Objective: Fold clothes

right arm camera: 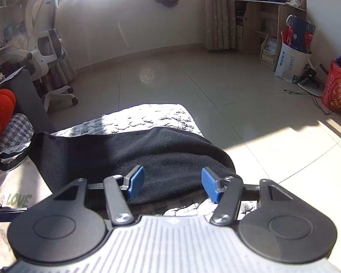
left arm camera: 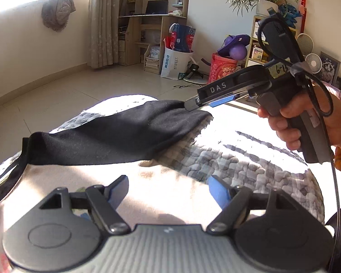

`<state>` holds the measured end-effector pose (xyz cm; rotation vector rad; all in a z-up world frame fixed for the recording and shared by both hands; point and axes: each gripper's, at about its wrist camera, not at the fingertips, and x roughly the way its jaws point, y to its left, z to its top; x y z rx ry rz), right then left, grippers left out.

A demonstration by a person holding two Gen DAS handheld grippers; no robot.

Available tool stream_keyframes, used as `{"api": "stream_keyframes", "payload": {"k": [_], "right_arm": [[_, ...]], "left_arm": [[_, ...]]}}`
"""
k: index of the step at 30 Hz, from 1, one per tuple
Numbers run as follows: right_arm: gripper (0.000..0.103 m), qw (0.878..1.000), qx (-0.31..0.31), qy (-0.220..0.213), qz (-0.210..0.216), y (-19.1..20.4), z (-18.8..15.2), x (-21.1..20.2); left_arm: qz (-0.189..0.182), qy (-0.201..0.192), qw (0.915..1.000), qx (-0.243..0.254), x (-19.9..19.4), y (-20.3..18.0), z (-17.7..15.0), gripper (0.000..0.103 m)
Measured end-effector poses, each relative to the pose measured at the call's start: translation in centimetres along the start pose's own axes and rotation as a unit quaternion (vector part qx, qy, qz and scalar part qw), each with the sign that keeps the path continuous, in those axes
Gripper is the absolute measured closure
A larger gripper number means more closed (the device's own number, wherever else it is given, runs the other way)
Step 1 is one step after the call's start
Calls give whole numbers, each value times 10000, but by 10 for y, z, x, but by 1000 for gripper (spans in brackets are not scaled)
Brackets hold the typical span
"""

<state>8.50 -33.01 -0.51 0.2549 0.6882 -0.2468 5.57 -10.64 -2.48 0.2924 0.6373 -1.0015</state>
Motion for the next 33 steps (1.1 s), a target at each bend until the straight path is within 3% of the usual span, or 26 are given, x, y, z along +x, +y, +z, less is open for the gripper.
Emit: {"api": "stream_keyframes", "payload": {"k": [5, 11, 17, 22, 26, 33], "right_arm": [[40, 9981, 461, 242, 331, 20, 9, -9], [33, 9957, 715, 257, 531, 46, 16, -20], [25, 9938, 886, 259, 612, 55, 16, -16], [24, 9907, 1194, 377, 524, 48, 16, -5], [24, 9871, 1449, 492, 473, 35, 14, 5], [24, 9716, 2195, 814, 338, 5, 1, 27]], "left_arm": [[757, 300, 9955, -491, -30, 3, -3, 18], [1513, 399, 9799, -1235, -61, 15, -10, 9], [2137, 174, 9600, -1800, -84, 41, -29, 3], [2633, -52, 9318, -2499, -95, 80, -46, 3], [2567, -396, 9203, -2926, -99, 92, -53, 3], [2617, -603, 9257, -2662, -87, 82, -54, 3]]}}
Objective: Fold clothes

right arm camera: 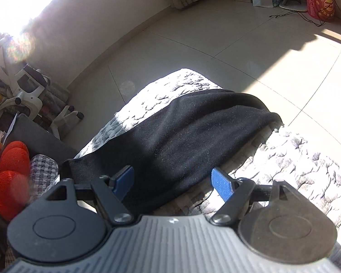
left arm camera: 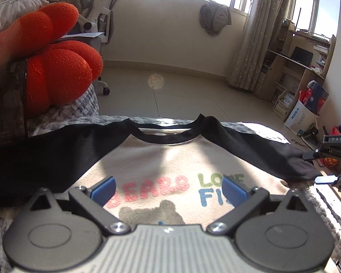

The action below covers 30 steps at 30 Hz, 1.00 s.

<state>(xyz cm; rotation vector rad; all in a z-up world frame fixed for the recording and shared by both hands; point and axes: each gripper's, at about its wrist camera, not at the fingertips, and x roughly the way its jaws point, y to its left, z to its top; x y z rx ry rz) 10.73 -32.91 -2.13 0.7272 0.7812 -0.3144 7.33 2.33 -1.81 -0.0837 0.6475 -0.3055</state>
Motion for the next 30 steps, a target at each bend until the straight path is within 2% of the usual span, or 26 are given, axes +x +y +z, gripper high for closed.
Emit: {"api": "stream_keyframes", "payload": {"k": [3, 10, 18, 21, 23, 24, 26, 28, 30], "right_arm": [[24, 9999, 157, -4, 40, -10, -1, 5], [25, 9965, 559, -552, 277, -22, -4, 5], [30, 9926, 77, -1211, -77, -12, -10, 16], [41, 9894, -27, -1424, -292, -13, -12, 20], [58, 9873, -4, -1532, -415, -17, -12, 23], [62, 9865, 18, -1575, -452, -18, -12, 24], [77, 9849, 68, -1653, -508, -22, -11, 25], [88, 9829, 191, -1753, -531, -25, -11, 23], [94, 9811, 277, -1847, -503, -26, -10, 20]], "left_arm": [[-21, -77, 10000, -27, 3, -3, -7, 3], [136, -23, 9998, 120, 8, -11, -15, 3], [304, 38, 9990, 315, 12, -13, -20, 3], [357, 88, 9988, 335, 14, -12, -21, 3], [372, 101, 9988, 297, 14, -10, -21, 3], [380, 107, 9988, 275, 14, -9, -20, 3], [392, 106, 9989, 233, 14, -8, -20, 3], [401, 103, 9990, 192, 13, -5, -19, 3], [408, 101, 9990, 155, 12, -3, -19, 3]]}}
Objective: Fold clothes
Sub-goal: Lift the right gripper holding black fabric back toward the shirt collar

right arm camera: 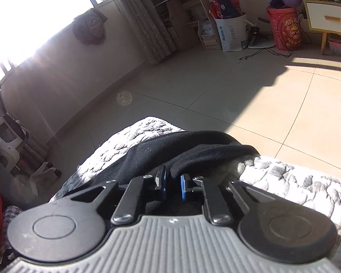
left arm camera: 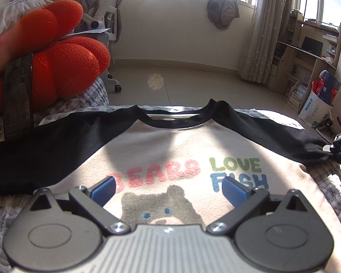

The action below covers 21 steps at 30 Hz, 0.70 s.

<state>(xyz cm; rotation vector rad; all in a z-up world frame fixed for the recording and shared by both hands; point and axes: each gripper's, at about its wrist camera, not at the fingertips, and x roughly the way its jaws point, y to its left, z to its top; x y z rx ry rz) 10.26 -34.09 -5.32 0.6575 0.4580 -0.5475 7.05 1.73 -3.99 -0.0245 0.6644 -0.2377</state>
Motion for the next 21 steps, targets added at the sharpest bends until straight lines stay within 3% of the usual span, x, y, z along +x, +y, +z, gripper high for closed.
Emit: {"api": "stream_keyframes", "payload": {"k": [13, 21], "right_arm": [[95, 9916, -772, -980, 330, 40, 5, -48], [95, 9747, -1446, -1658, 407, 58, 0, -74]], "left_arm": [[67, 85, 9997, -211, 3, 13, 3, 3], [74, 112, 9998, -158, 4, 12, 3, 3]]}}
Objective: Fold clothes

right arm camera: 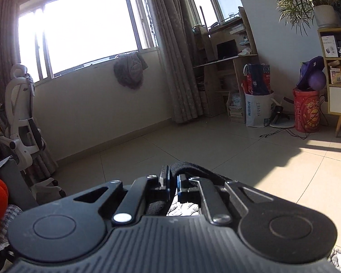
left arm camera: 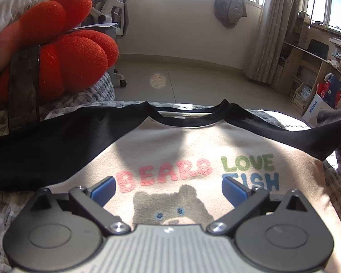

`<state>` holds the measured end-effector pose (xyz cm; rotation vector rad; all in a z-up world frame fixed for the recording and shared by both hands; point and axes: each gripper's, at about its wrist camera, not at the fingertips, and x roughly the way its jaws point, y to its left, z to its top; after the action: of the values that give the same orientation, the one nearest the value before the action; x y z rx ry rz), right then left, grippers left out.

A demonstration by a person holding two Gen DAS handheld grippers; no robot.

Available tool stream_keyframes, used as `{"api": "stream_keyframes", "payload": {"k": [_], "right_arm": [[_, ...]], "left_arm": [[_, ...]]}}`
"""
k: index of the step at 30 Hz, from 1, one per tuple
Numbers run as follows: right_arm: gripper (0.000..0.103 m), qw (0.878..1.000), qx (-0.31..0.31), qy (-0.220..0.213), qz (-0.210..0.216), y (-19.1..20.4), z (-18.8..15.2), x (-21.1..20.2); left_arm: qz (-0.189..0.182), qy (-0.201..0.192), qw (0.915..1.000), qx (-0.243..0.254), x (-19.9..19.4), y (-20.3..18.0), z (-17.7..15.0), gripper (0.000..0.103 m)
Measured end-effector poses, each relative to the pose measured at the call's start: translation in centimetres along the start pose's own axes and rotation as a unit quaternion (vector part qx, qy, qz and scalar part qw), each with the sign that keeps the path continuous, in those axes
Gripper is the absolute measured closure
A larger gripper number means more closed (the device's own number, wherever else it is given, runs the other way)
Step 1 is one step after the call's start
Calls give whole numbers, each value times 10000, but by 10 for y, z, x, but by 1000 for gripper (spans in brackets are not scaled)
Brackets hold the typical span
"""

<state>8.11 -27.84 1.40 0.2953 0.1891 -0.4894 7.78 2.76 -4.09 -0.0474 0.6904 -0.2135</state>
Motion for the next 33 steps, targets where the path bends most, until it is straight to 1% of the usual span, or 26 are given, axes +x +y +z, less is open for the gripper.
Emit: {"api": "stream_keyframes", "payload": {"k": [5, 8, 11, 13, 18, 20, 23, 29, 31, 33], "right_arm": [[95, 9987, -299, -220, 353, 8, 2, -12], [95, 9941, -698, -479, 685, 23, 2, -24], [95, 9882, -902, -485, 1135, 34, 0, -33], [95, 9839, -973, -385, 1446, 40, -1, -36], [95, 9701, -1013, 86, 2206, 55, -8, -39], [95, 9645, -1036, 323, 2408, 62, -14, -40], [95, 9546, -1062, 794, 2667, 73, -24, -38], [95, 9340, -1217, 1714, 2888, 90, -44, -33], [95, 9300, -1272, 1884, 2887, 92, -49, -33], [95, 9236, -1379, 2118, 2884, 97, -53, -32]], "left_arm": [[20, 8, 10000, -39, 0, 1, 1, 3], [38, 10, 10000, -49, 1, 2, 2, 3], [62, 5, 10000, -66, 0, 3, 2, 3], [82, -1, 9999, -90, 0, 5, 3, 3], [136, 0, 9998, -173, 0, 9, 4, 3], [149, 9, 9997, -197, 1, 10, 4, 3], [170, 17, 9996, -211, 1, 11, 4, 3], [179, 33, 9996, -208, 2, 12, 4, 3], [180, 40, 9996, -203, 3, 12, 4, 3], [185, 53, 9996, -195, 3, 11, 4, 3]]}}
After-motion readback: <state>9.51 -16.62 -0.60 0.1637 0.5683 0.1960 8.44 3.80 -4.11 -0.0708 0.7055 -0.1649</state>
